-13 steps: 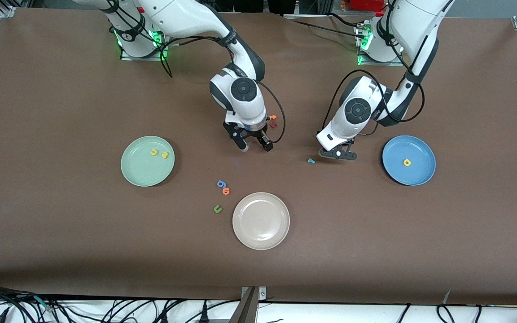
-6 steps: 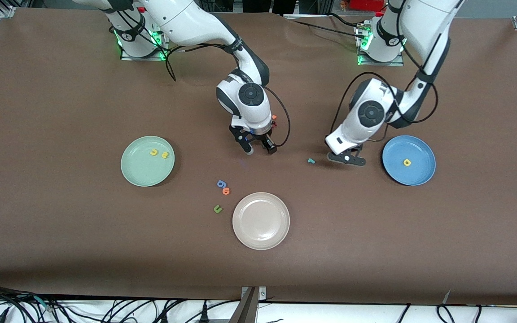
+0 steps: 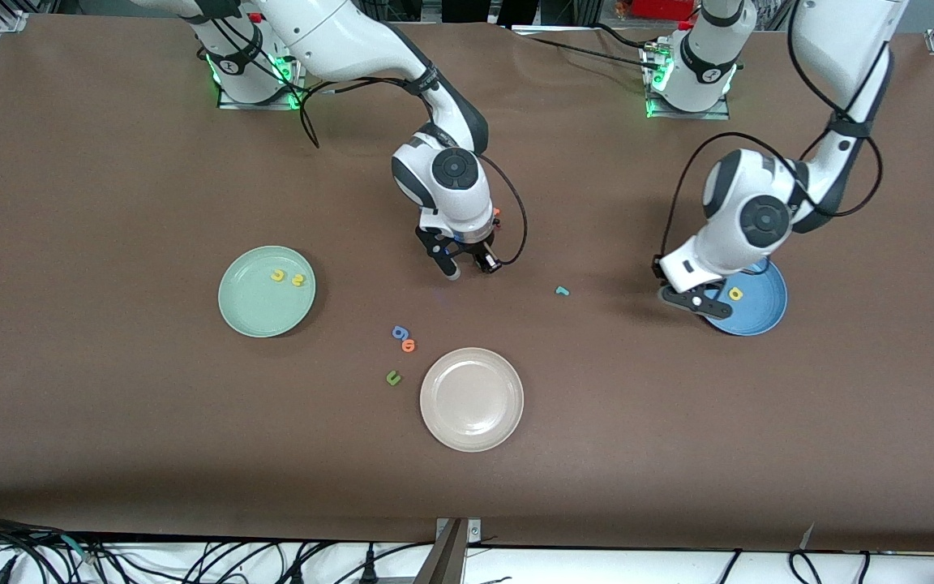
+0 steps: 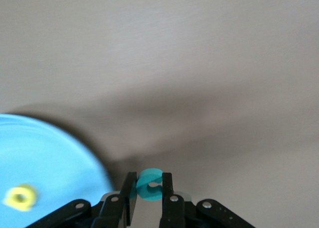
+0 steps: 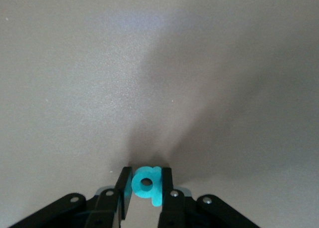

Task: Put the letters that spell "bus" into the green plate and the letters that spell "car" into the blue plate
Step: 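Drop the c in the blue plate while the right gripper drops 9 on green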

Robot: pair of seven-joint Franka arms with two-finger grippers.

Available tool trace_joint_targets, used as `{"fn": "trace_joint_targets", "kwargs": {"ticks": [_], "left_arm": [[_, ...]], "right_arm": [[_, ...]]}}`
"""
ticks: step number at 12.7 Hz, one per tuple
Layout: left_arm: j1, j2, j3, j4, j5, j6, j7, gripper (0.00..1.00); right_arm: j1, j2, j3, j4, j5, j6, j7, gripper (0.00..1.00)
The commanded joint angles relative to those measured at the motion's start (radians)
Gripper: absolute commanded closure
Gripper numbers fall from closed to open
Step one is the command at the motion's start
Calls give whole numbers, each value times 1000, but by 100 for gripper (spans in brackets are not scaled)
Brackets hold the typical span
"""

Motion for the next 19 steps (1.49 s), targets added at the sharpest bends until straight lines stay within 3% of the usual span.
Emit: {"fn": "trace_joint_targets", "kwargs": {"ticks": [1, 5, 8, 10, 13, 16, 19], "left_arm": [[23, -4, 62, -5, -13, -9, 167, 84], [66, 30, 65, -4, -13, 3, 210, 82], [68, 53, 65, -2, -17, 17, 193, 68], [66, 60, 65, 5, -19, 17, 189, 37], [66, 47, 64, 25, -22, 0, 184, 33], [51, 13, 48, 103, -25, -144, 118, 33], [0, 16, 0, 133, -27, -195, -111, 31]], "right_arm": [[1, -38, -30, 20, -23, -127, -55, 77], [-6, -124, -83, 55, -26, -390, -376, 77], [-5, -175, -146, 55, -75, -562, -652, 77], [-5, -201, -213, 42, -98, -645, -796, 77], [-8, -270, -335, -55, -90, -647, -999, 77], [-11, -318, -471, -188, -78, -570, -1172, 76], [-109, -289, -505, -280, -63, -420, -1251, 76]]}}
